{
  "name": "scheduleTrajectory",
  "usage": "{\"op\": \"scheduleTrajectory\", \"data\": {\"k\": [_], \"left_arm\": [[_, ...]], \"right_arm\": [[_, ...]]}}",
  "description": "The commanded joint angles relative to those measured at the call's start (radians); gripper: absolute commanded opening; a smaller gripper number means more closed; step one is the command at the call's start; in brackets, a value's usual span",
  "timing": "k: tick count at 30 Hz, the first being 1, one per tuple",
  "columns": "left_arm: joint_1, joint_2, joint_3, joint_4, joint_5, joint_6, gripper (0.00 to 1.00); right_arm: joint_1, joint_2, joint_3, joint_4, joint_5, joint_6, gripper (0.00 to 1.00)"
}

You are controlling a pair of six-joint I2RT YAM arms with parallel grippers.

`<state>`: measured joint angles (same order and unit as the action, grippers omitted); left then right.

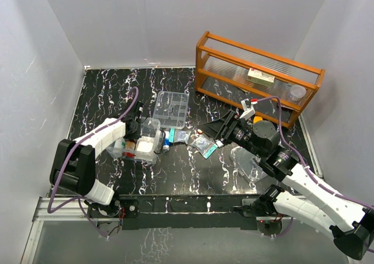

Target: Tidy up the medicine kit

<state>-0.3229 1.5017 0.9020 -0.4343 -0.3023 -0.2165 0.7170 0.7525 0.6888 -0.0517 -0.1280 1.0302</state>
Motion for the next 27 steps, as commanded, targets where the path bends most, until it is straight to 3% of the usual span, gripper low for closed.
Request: {"op": "scheduleTrajectory", "data": {"k": [1,12,18,27], "left_arm": [[-0.001,-0.058,0.012,-0.111,-0.026,0.018,0.17],[-0.001,-0.209,0.093,-0.200,0.091,-0.015,0.36],[-0.001,-0.340,0.190,-0.259,0.172,-0.062,0.39],[-0.001,-0.625,0.247,-0.222,0.364,-0.170,0.58]], "right_arm": [[-0.005,-0.015,-0.012,0.047,0.020,0.011,0.66],[-0.006,0.023,-0.002,-0.044,0.096,-0.069,0.65],[-0.006,0.148,0.049,-0.237,0.205,-0.329,0.64],[0.011,0.436,0.148,-0.356,0.301,-0.577,0.61]]}}
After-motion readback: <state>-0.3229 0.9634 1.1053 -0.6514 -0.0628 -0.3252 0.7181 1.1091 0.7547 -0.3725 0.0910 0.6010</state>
